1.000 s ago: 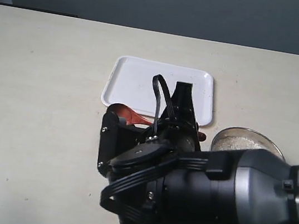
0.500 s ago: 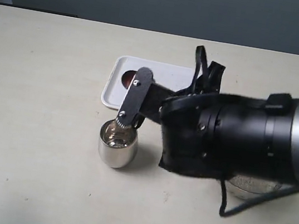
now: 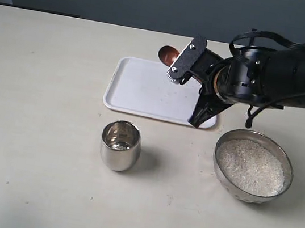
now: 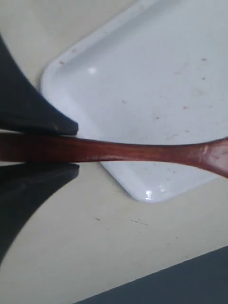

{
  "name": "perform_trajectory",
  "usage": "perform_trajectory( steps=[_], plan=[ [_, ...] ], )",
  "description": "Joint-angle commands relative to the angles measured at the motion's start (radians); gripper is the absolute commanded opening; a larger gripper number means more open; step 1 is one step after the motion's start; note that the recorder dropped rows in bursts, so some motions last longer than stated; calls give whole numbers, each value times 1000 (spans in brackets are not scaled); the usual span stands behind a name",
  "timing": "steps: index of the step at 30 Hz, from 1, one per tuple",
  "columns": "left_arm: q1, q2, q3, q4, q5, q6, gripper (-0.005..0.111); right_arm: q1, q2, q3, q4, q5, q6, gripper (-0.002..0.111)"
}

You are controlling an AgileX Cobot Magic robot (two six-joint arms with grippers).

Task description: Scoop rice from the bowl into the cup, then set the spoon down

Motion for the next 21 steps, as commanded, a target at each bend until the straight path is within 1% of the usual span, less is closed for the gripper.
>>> perform_trajectory(
  steps=[1, 6, 11, 12, 16, 18, 21],
  plan=[
    [0, -4, -4, -3, -13, -6, 0, -22, 70, -74, -11, -83, -6, -1],
    [0, -4, -4, -3, -13, -6, 0, -22, 181, -133, -20, -87, -11, -1],
    [0, -4, -4, -3, -13, -6, 0, -22, 200, -173, -34, -88, -7, -1],
    [0, -4, -4, -3, -13, -6, 0, -22, 200, -173, -34, -86, -7, 2],
    [0, -4, -4, -3, -13, -8, 0, -22, 200, -173, -3, -56, -7, 30],
    [0, -4, -4, -3, -13, -8, 0, -22, 200, -173, 16, -23, -7, 34],
    [0, -4, -4, -3, -13, -8, 0, -22, 189, -173, 58, 34, -7, 34]
  ],
)
